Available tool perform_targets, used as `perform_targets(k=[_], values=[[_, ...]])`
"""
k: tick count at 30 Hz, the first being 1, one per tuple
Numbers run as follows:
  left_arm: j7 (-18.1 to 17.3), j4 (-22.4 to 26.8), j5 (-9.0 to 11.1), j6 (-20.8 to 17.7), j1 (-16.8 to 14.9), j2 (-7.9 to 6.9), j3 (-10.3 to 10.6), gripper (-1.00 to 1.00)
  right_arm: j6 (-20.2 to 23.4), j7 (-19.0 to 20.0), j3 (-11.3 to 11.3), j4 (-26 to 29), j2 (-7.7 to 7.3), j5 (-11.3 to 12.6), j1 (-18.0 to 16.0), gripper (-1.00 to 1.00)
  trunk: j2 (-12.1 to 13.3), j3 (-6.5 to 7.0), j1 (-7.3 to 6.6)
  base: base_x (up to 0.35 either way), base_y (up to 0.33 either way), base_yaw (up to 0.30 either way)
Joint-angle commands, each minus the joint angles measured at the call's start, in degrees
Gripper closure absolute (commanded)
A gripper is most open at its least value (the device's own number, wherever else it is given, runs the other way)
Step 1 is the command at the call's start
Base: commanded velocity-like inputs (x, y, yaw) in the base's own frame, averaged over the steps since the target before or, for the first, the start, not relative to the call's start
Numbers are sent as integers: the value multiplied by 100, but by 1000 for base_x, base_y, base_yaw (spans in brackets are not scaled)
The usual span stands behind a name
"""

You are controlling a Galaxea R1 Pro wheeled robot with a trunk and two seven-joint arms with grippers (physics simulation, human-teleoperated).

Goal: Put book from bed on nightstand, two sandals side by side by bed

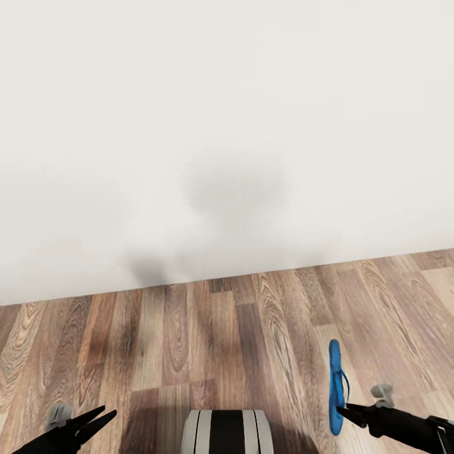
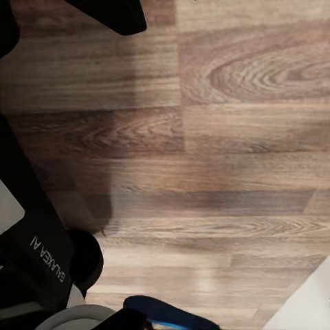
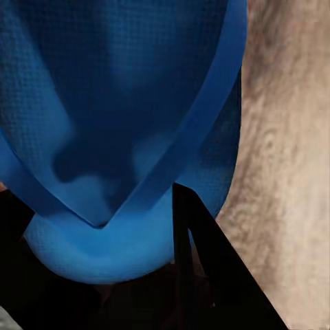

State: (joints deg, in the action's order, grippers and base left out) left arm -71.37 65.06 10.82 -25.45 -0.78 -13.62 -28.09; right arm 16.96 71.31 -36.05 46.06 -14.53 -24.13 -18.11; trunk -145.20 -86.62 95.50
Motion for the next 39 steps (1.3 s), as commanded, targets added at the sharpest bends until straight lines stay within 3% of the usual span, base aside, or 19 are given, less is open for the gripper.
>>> perform_targets(k=[1, 7, 19, 39], values=[[-17, -1, 17, -48, -2, 3, -3, -100, -93, 36, -42, -175, -2, -22, -9, 100, -1, -3, -1, 0, 0, 0], [-10, -58, 23, -25, -1, 13, -2, -100, -514, 22, -82, -567, -12, -22, -9, 100, -1, -3, -1, 0, 0, 0], [4, -165, 17, -21, -1, 28, 7, -100, -566, -2, -84, -598, -8, -22, -9, 100, -1, -3, -1, 0, 0, 0], [-7, -186, 17, -27, -1, 27, 17, -100, -571, -20, -63, -605, 16, -30, -9, 100, 25, 440, -53, 0, 0, 0]])
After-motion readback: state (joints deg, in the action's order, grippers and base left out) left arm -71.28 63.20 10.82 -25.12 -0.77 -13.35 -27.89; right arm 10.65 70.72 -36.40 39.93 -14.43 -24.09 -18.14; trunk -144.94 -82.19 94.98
